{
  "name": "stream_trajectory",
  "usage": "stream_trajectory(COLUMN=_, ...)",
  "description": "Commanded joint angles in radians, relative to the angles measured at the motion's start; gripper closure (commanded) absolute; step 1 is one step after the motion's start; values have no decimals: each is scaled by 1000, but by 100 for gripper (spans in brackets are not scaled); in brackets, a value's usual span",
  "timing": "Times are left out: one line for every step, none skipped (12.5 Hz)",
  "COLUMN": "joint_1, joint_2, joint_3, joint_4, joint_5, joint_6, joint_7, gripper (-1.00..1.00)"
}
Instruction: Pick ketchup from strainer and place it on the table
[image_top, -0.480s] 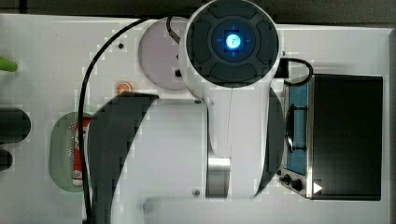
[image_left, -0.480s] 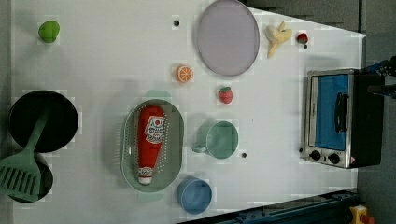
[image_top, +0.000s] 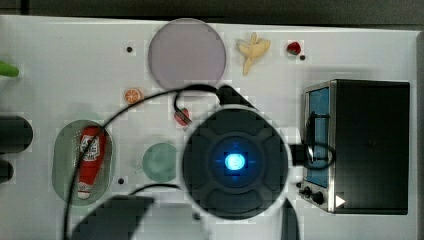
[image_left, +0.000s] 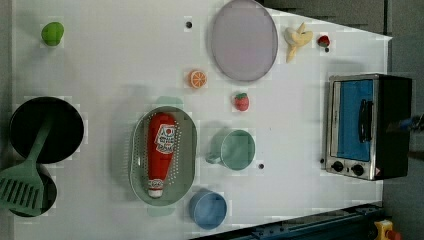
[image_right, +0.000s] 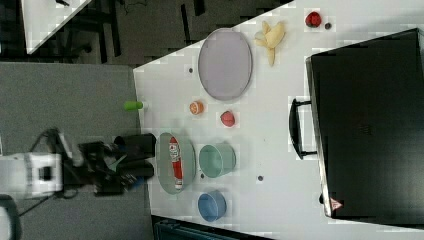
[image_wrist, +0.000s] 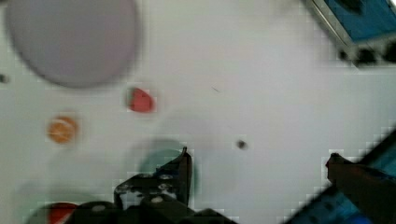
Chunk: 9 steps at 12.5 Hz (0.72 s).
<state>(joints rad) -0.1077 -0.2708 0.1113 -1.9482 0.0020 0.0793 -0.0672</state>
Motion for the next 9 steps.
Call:
stream_trajectory(joint_1=29, joint_2=95, joint_3=157, joint_4=14, joint_5=12, joint_6=42, joint_7=33, gripper=-100)
stream_trajectory(joint_1=33, joint_2=115, joint_3=205, joint_4=15, joint_5=12, joint_6=63, joint_7=33, gripper=-100)
stream_trajectory(joint_1=35, joint_2=136, joint_3=256, joint_4=15, joint_5=12, joint_6=88, joint_7=33, gripper=-100)
stream_trajectory(joint_1=36, joint_2=157, joint_3=305, joint_4=15, joint_5=12, joint_6=122, joint_7=35, gripper=-100)
stream_trajectory(joint_1=37, joint_2=181, joint_3=352, joint_4=14, joint_5=11, joint_6=158, joint_7=35, gripper=-100)
stream_trajectory(joint_1=38, joint_2=207, joint_3=397, joint_4=14, joint_5=11, joint_6=197, joint_7=38, gripper=-100)
stream_trajectory(joint_1=39, joint_2=237, joint_3=440, joint_4=14, joint_5=11, joint_6=230, joint_7=38, gripper=-100)
stream_trajectory(joint_1=41, joint_2=269, joint_3=480, joint_4=13, joint_5=11, joint_6=258, joint_7=38, gripper=-100)
stream_trajectory(joint_1=44, joint_2=304, joint_3=519, joint_4=12, joint_5=11, joint_6=285, joint_7=38, gripper=-100)
